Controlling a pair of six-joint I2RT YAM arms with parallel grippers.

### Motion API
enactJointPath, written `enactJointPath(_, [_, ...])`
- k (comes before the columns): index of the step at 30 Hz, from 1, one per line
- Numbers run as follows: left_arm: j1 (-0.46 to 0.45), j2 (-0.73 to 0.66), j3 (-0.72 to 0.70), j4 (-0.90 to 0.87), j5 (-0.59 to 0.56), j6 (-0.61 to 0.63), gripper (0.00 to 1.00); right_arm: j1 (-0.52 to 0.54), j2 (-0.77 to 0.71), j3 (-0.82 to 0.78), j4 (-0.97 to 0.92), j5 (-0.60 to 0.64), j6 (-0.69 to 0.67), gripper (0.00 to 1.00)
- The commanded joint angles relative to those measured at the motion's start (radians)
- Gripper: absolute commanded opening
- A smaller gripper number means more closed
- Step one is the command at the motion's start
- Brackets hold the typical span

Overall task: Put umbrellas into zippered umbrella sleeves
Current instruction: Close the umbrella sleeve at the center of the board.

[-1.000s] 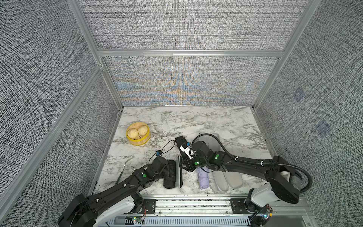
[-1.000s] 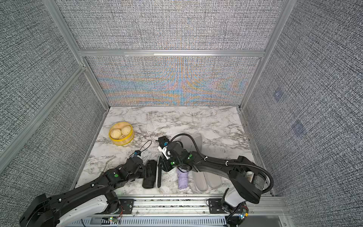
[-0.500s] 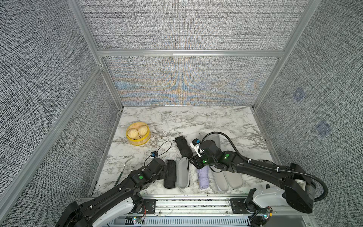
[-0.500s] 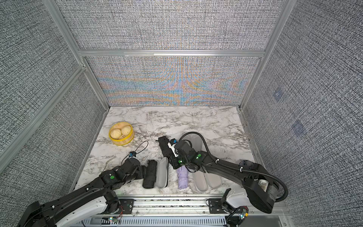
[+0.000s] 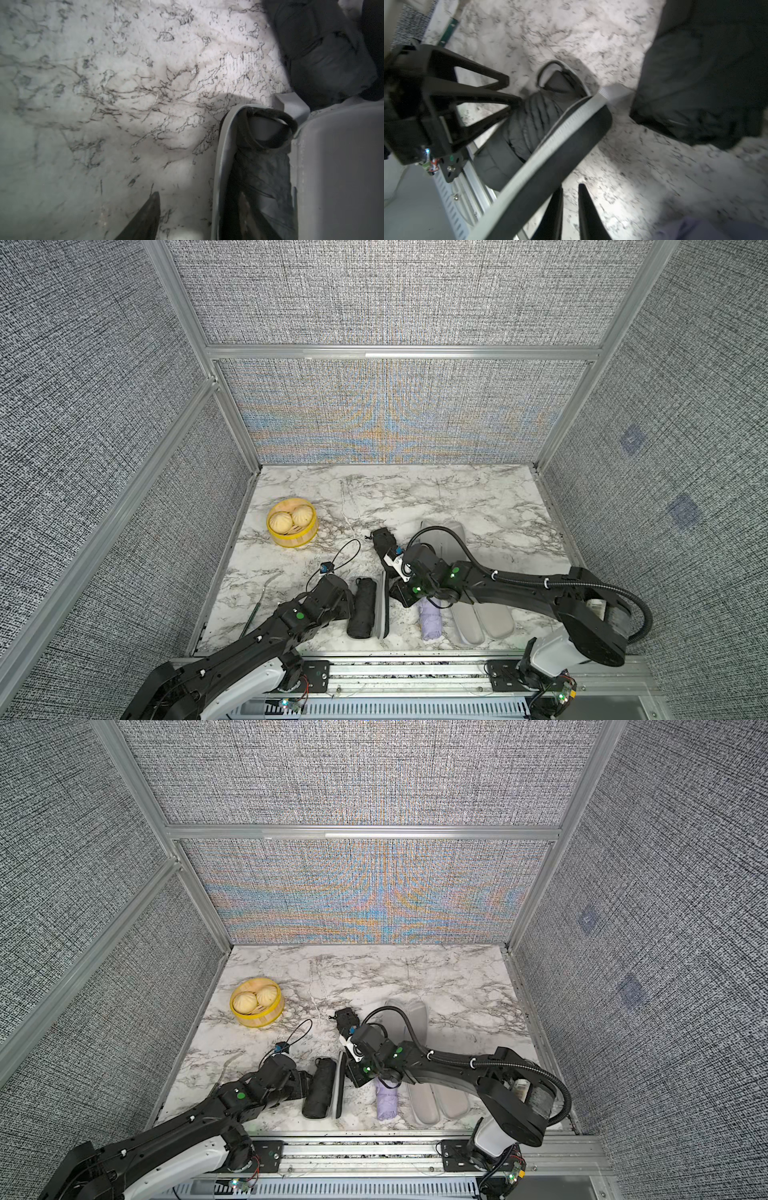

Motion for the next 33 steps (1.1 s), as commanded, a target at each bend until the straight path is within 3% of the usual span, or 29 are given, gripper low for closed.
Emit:
enactJointPath(1, [0.035, -0.019, -0.02, 0.094, 0.077, 0.013, 0.64, 0.007, 0.044, 0.038, 0.028, -0.022, -0.003, 0.22])
enactJointPath(6, [0.1, -0.034, -0.026, 0.094, 0.139, 0.023, 0.62, 0.01, 0.125, 0.082, 0.04, -0.051, 0.008, 0.22])
enactJointPath(8, [0.116, -0.027, -0.026, 0.076, 0.12, 0.019, 0.58, 0.013, 0.145, 0.082, 0.064, -0.076, 0.011, 0.22])
enactJointPath(16, [0.159, -0.114, -0.017, 0.022, 0.11, 0.018, 0.56, 0.042, 0.184, 0.151, 0.05, -0.075, 0.008, 0.24])
enactJointPath(26, [0.16, -0.181, -0.078, 0.034, 0.184, -0.012, 0.74, 0.072, 0.25, 0.185, 0.055, -0.076, 0.026, 0.27])
enactJointPath(33, [0.16, -0.06, -0.138, 0.238, 0.3, -0.027, 0.74, 0.087, 0.305, 0.201, 0.063, -0.051, 0.059, 0.29])
